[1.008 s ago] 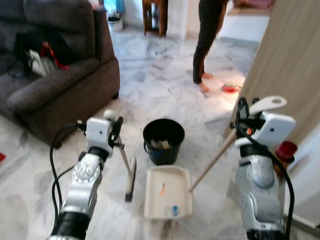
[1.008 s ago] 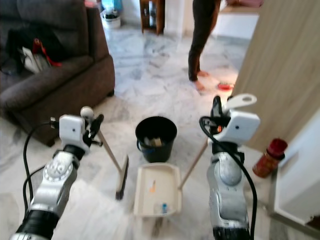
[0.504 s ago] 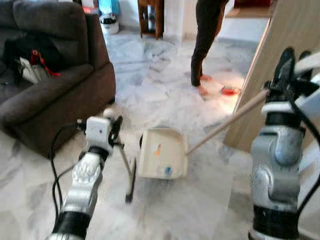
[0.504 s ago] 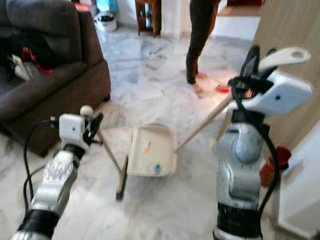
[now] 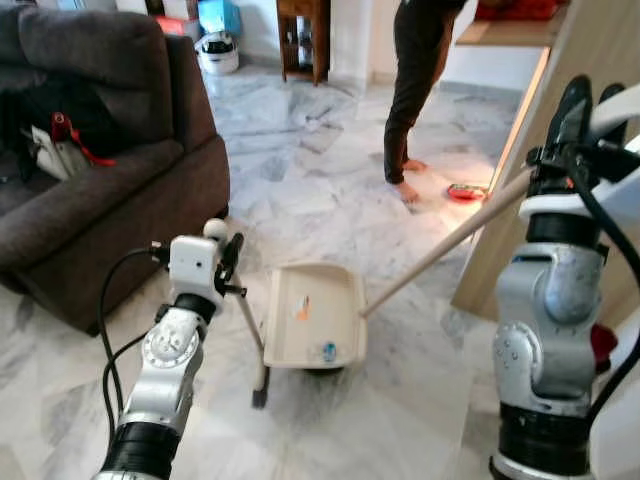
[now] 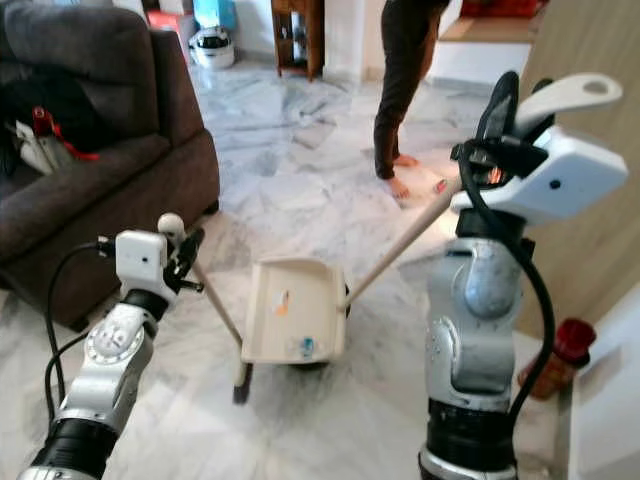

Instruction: Sweep floor

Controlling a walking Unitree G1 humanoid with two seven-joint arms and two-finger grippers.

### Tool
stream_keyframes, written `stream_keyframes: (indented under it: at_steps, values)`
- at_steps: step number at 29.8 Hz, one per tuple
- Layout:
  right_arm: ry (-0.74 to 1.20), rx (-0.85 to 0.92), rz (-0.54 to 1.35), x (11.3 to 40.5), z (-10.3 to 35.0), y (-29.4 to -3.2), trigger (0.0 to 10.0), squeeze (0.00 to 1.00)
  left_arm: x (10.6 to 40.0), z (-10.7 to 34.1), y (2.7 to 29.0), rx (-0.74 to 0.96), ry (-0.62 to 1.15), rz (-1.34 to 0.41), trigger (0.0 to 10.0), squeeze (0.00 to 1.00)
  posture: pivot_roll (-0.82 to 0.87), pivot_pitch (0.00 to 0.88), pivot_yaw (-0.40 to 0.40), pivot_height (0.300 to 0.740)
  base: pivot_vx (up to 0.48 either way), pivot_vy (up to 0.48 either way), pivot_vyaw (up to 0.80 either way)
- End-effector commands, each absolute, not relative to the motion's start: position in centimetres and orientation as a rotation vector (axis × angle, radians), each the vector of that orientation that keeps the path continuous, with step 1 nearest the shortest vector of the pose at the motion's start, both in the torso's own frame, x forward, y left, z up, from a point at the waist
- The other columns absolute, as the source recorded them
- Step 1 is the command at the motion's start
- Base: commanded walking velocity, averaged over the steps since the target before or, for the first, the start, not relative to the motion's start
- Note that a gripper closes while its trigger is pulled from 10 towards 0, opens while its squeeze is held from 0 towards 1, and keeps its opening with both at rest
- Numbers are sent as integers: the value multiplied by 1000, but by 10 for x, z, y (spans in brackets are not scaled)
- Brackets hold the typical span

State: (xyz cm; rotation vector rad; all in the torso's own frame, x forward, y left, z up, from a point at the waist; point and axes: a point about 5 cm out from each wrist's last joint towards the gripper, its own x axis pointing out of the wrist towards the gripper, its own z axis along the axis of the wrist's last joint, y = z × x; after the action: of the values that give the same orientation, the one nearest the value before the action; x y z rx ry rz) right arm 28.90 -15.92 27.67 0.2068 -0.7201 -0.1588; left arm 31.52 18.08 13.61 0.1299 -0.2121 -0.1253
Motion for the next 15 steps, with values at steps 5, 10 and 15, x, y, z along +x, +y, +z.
stream_keyframes:
  at_steps: [5,10,15]
  values:
    - [-817,252,-161,280,295,-162,10000,0,316,153,177,150,-290,-142,10000,0,-30,17,49,740,376,0,0]
    - [-816,255,-163,280,295,-162,10000,0,312,152,184,157,-285,-133,10000,0,-23,20,47,740,374,0,0]
    - [-821,259,-162,280,297,-162,10000,0,309,152,186,164,-282,-137,10000,0,-22,20,48,740,373,0,0]
